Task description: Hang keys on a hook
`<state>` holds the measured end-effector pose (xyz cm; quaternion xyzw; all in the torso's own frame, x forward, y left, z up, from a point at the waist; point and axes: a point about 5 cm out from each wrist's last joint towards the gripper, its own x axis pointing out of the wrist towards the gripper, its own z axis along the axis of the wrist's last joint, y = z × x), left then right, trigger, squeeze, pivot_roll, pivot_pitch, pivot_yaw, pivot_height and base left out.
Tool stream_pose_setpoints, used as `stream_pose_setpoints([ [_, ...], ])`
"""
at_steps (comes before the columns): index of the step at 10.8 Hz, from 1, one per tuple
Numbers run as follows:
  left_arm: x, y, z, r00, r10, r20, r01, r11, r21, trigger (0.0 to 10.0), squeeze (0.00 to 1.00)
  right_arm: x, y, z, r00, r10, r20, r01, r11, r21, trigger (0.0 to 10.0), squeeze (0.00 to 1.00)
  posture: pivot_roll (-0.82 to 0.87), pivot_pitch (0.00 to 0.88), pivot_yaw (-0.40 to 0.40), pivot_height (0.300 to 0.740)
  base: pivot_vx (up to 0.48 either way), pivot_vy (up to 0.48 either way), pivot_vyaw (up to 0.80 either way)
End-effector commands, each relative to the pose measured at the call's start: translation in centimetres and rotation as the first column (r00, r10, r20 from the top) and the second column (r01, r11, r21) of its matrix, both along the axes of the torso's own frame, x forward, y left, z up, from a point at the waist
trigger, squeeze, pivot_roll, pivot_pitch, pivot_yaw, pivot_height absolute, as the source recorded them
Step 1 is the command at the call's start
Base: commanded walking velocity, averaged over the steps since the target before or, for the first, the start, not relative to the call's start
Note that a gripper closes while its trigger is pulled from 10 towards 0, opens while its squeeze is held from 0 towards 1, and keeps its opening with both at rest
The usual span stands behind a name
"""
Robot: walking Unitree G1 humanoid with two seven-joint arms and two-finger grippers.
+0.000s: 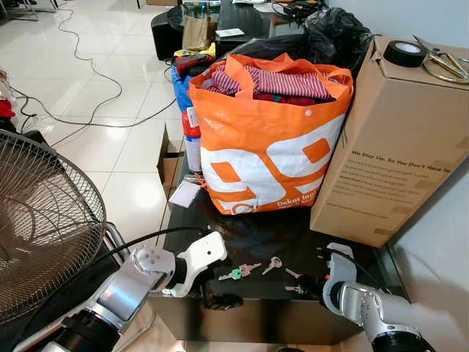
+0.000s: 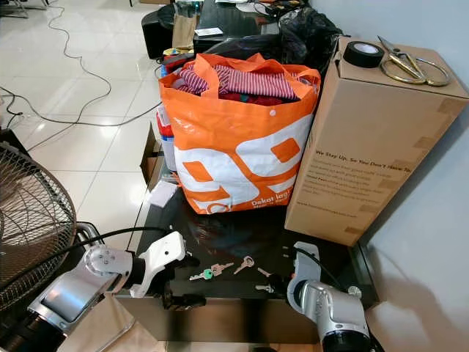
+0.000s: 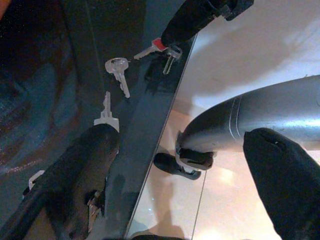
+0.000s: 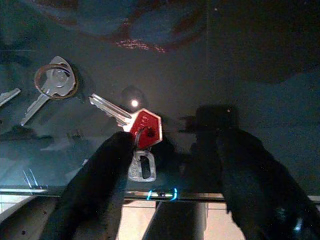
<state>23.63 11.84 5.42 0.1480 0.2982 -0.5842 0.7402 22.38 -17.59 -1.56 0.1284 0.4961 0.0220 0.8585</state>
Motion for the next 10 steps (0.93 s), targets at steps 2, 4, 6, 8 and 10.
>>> stream_pose_setpoints([
  [2, 0.34, -0.12, 0.20, 1.000, -0.011, 0.008, 0.011, 1.000, 0.012, 10.0, 0.00, -0.40, 0.35, -0.40, 0.999, 0.022, -0.039, -0.021, 1.000, 0.017, 2.4, 0.00, -0.21, 0.000, -0.006, 0.740, 0.000, 0.000, 0.00],
  [4, 0.47, -0.24, 0.22, 1.000, -0.014, 0.009, 0.014, 1.000, 0.013, 10.0, 0.00, -0.48, 0.55, -0.50, 0.999, 0.023, -0.042, -0.023, 1.000, 0.020, 1.1, 0.00, -0.21, 0.000, -0.003, 0.740, 0.000, 0.000, 0.00],
  [6, 0.53, -0.39, 0.26, 1.000, -0.016, 0.009, 0.016, 1.000, 0.013, 10.0, 0.00, -0.54, 0.47, -0.58, 0.999, 0.021, -0.048, -0.020, 1.000, 0.020, 0.0, 0.00, -0.21, 0.000, -0.002, 0.740, 0.000, 0.000, 0.00],
  [8, 0.49, -0.51, 0.23, 1.000, -0.020, 0.008, 0.020, 1.000, 0.012, 10.0, 0.00, -0.58, 0.37, -0.62, 0.999, 0.017, -0.049, -0.017, 1.000, 0.016, 0.0, 0.00, -0.22, 0.000, 0.000, 0.740, 0.000, 0.000, 0.00],
  [10, 0.47, -0.63, 0.23, 1.000, -0.024, 0.009, 0.024, 1.000, 0.011, 10.0, 0.00, 0.15, 0.05, -0.24, 1.000, -0.018, 0.002, 0.018, 1.000, 0.014, 0.0, 0.00, -0.22, 0.000, 0.000, 0.740, 0.000, 0.000, 0.00],
])
